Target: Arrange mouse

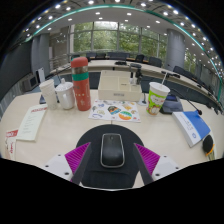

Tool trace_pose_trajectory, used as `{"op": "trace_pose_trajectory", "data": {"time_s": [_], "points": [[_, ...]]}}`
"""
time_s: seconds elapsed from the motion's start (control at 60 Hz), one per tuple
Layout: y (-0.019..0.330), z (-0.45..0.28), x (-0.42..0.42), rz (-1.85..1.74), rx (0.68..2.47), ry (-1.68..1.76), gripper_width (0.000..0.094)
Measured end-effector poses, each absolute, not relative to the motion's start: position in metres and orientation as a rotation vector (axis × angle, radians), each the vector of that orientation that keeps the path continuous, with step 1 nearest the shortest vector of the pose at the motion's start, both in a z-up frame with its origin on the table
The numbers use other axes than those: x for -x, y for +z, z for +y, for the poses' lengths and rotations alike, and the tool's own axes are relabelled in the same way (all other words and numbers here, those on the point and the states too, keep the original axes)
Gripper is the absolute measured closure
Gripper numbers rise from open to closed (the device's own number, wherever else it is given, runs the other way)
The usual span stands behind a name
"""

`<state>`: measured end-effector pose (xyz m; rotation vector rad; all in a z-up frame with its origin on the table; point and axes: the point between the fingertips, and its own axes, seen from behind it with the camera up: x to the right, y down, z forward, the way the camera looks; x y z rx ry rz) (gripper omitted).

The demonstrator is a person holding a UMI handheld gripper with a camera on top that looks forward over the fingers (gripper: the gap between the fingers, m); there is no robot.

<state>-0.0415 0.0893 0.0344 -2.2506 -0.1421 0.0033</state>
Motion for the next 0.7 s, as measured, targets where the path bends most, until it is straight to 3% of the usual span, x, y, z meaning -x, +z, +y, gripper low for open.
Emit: {"op": "trace_pose_trajectory", "data": {"time_s": [0.367, 0.7], "points": [[0.161, -0.101, 0.058, -0.067, 2.156, -0.069, 0.008], [0.206, -0.266, 0.075, -0.05, 2.139, -0.088, 0.0084]]}}
